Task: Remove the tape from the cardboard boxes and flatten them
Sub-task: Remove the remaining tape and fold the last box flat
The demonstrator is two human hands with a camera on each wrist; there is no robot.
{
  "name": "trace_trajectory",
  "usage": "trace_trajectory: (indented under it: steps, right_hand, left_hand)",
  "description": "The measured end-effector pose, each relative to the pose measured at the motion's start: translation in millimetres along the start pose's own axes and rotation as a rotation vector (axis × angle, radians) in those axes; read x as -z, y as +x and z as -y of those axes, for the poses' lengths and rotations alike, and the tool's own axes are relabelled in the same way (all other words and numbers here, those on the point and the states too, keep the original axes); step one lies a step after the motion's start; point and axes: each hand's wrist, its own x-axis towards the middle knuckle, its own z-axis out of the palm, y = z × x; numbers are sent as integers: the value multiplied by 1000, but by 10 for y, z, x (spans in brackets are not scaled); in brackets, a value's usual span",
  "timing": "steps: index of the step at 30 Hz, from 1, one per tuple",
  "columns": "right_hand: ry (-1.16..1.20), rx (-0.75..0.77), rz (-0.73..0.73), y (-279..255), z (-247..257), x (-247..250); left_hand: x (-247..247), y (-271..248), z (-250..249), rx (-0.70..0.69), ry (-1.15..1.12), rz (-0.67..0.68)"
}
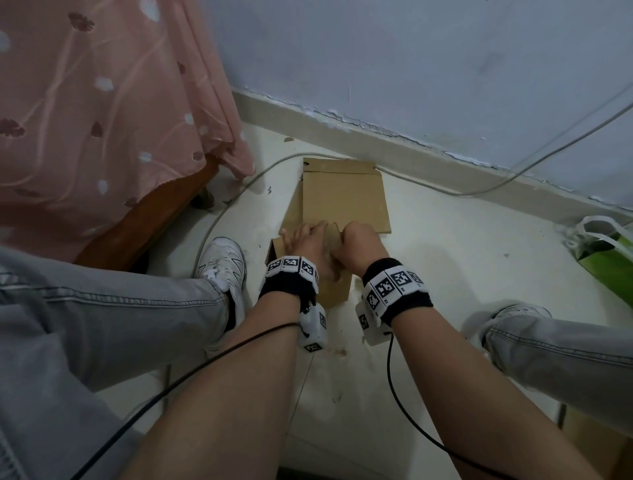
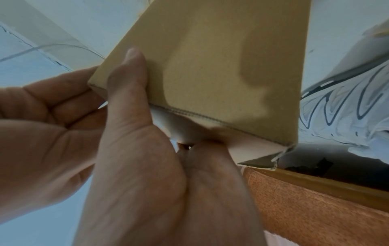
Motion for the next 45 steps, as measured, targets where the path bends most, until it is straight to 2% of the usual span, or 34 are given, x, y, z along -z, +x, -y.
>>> trace_trajectory:
  steps: [13,18,23,26,32,37,41,45]
  right_hand:
    - [204,-24,7,24,-354,-42]
    - [296,-60,-16,60,-399,-40]
    - [543,-111,149,92,-462,-16]
    - [598,-102,190,113,-513,-75]
    - [692,-144,284,127,-582,-72]
    - [588,-138,222,145,-443,3]
    - [286,-2,169,90,-148,-22]
    - [-28,-9,32,-5,86,-164]
  left_hand:
    - [-59,-18,-136,-63,53,19]
    - [210,-29,-76,-70,87,153]
    - [398,-72,266,-62,34,142]
    - [377,-40,407,-20,-114,126]
    - [378,54,461,3,-193,70]
    - [421,89,514,-38,-232,113]
    - [398,89,536,-13,-280,69]
    - [367,80,514,5,-272,17]
